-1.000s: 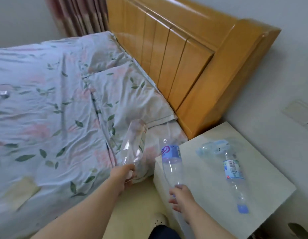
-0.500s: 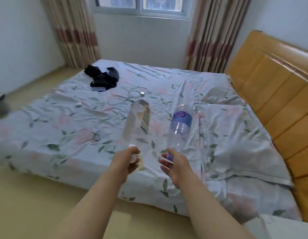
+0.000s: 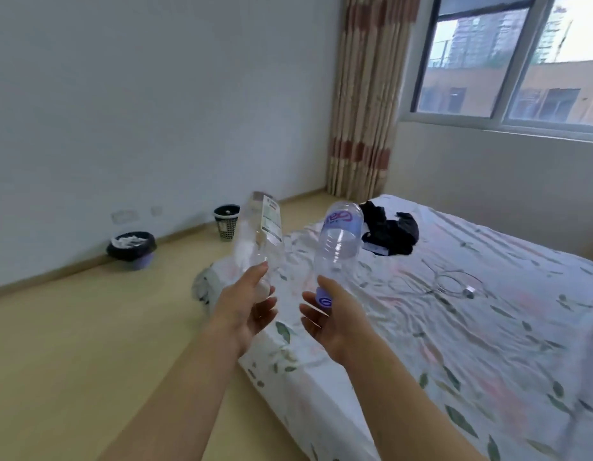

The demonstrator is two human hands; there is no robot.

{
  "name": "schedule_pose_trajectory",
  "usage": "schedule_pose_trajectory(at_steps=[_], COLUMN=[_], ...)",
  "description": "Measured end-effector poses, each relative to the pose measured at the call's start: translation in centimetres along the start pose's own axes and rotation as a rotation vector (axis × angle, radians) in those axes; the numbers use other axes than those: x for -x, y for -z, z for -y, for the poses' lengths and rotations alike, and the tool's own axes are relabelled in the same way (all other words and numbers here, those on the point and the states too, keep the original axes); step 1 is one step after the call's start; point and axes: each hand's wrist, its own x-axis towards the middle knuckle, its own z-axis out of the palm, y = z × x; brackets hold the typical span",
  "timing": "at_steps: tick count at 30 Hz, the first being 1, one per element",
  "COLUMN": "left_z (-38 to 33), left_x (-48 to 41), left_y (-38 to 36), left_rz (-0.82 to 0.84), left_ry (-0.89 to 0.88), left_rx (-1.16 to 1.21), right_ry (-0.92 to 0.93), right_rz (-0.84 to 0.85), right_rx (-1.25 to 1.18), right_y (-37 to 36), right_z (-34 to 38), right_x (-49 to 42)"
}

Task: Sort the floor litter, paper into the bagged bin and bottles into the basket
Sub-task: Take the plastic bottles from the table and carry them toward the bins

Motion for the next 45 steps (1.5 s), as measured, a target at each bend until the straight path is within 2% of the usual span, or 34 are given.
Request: schedule_pose_trajectory(at_steps=[6, 12, 22, 33, 38, 45], left_z=[-7.4, -14.0, -20.6, -30.6, -34.4, -40.9], left_x=[-10.0, -19.8, -34.3, -55.2, -66.7, -82.8], left_y=[4.1, 7.1, 19.7, 32.1, 33.0, 31.9], left_rz=[-0.141, -0.251, -0.453, -0.469, -0.411, -0.384], left_ry=[-0.059, -0.099, -0.066, 0.027, 0.106, 0.095], left_rx=[0.070, 0.161, 0.229, 0.191, 0.184, 0.168], right_ry=[-0.045, -0.056, -0.208, -0.292, -0.301, -0.247], right_rz=[0.144, 0.218, 0.315, 0.227, 0.195, 0.178], right_rx=[0.084, 0.181, 0.318, 0.322, 0.323, 0.295], right_y=[-9.9, -20.0, -35.4, -52.7, -56.7, -63.8], right_z=[2.0, 4.5, -0.1, -3.5, -2.0, 3.2], right_x=[-10.0, -20.4, -34.9, -52.9, -62.8, -78.9])
